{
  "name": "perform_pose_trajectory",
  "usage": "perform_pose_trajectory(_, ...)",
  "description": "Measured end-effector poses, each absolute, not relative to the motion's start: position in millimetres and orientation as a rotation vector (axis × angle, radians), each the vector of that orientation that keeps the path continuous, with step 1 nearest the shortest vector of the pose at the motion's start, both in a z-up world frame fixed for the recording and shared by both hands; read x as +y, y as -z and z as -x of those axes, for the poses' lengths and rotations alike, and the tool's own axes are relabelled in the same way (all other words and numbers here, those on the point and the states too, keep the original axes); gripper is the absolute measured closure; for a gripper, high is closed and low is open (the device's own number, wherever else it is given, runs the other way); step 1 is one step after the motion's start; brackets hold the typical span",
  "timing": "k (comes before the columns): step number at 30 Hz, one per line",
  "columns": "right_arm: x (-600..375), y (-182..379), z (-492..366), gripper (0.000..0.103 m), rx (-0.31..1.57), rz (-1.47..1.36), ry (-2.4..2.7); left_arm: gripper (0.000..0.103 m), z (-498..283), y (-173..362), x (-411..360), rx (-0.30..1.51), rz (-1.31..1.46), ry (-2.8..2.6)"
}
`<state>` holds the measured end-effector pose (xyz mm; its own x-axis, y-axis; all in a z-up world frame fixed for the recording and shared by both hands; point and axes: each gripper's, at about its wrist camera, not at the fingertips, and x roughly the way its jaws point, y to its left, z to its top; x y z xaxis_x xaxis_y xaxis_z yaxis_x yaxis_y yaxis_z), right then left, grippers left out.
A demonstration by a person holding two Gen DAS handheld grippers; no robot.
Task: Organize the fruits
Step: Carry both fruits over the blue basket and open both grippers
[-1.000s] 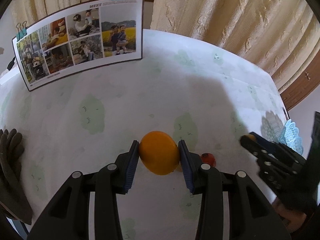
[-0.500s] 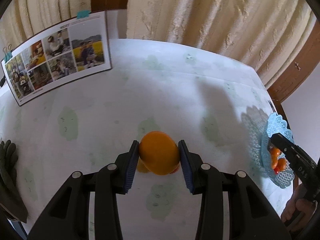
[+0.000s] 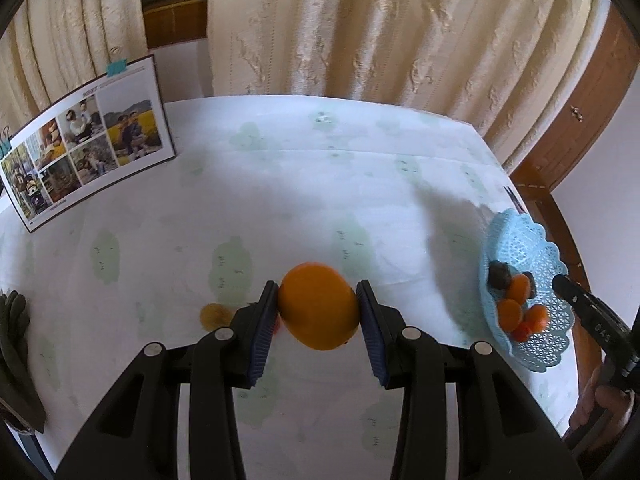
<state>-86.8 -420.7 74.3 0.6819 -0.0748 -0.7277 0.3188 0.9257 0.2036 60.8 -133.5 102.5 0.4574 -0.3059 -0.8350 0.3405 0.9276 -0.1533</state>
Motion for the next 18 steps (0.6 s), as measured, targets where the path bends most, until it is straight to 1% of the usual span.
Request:
perform_pose_trajectory(7, -446, -69, 107, 0.075, 0.794, -0.343, 0.269, 0.062, -46, -108, -166, 1.012, -0.067, 0.44)
perform_pose_trajectory(9, -452, -69, 113, 0.067, 0.789, -0.345, 0.283, 0.063, -43, -108, -173, 1.01, -0.074, 0.451)
perform_pose_trajectory(11, -456, -70, 118, 0.045, 0.777, -0.351, 0.291, 0.063, -39, -109, -182, 1.008, -0.082, 0.464)
perform_pose_trajectory(13, -461, -72, 124, 0.042, 0.758, -0.353, 0.305, 0.063, -35, -111, -189, 1.005, -0.089, 0.474)
perform_pose_trajectory(18, -470, -75, 135, 0.042, 0.738, -0.364, 0.32, 0.063, -27, -113, -207, 0.999, -0.103, 0.496)
